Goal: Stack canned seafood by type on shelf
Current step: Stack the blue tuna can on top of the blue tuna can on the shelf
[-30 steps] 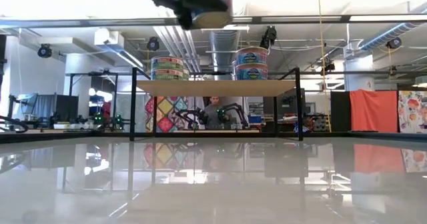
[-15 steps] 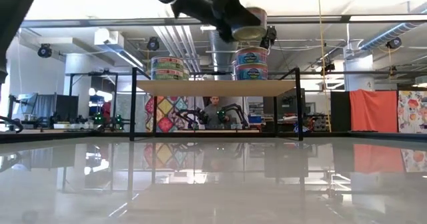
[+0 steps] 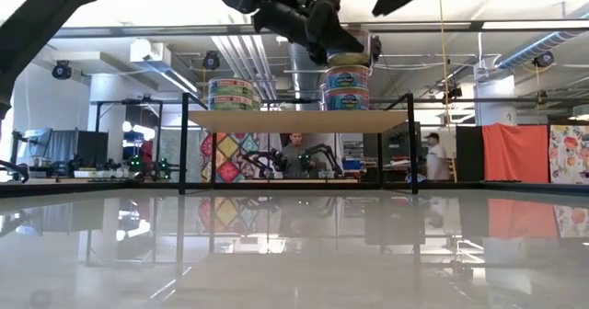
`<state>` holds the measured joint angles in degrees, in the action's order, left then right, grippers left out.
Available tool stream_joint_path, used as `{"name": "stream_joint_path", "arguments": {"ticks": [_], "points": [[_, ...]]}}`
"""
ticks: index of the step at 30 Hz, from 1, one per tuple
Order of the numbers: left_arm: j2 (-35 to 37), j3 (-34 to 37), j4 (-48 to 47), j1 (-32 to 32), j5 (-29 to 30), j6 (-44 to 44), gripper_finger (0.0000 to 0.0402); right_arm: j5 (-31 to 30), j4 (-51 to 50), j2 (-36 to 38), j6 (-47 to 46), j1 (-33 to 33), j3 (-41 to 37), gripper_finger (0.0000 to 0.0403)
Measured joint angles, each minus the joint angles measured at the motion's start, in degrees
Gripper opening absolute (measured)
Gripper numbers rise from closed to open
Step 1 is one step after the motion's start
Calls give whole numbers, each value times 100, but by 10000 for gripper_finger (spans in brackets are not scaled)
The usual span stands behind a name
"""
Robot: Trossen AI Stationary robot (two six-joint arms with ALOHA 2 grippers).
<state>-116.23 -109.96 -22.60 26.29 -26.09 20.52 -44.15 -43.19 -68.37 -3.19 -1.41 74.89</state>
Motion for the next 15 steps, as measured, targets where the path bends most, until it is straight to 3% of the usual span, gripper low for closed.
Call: {"name": "stream_joint_path", "arguments": {"ticks": [4, 10, 15], "points": [[-2, 23, 10, 118, 2, -14, 397, 1006, 269, -78, 447, 662, -2, 207], [-2, 23, 15, 174, 15, -16, 396, 1172, 930, -106, 1011, 1255, -7, 230], [-2, 23, 54, 215, 11, -3, 396, 1771, 1341, -106, 1359, 1630, -7, 246]]}}
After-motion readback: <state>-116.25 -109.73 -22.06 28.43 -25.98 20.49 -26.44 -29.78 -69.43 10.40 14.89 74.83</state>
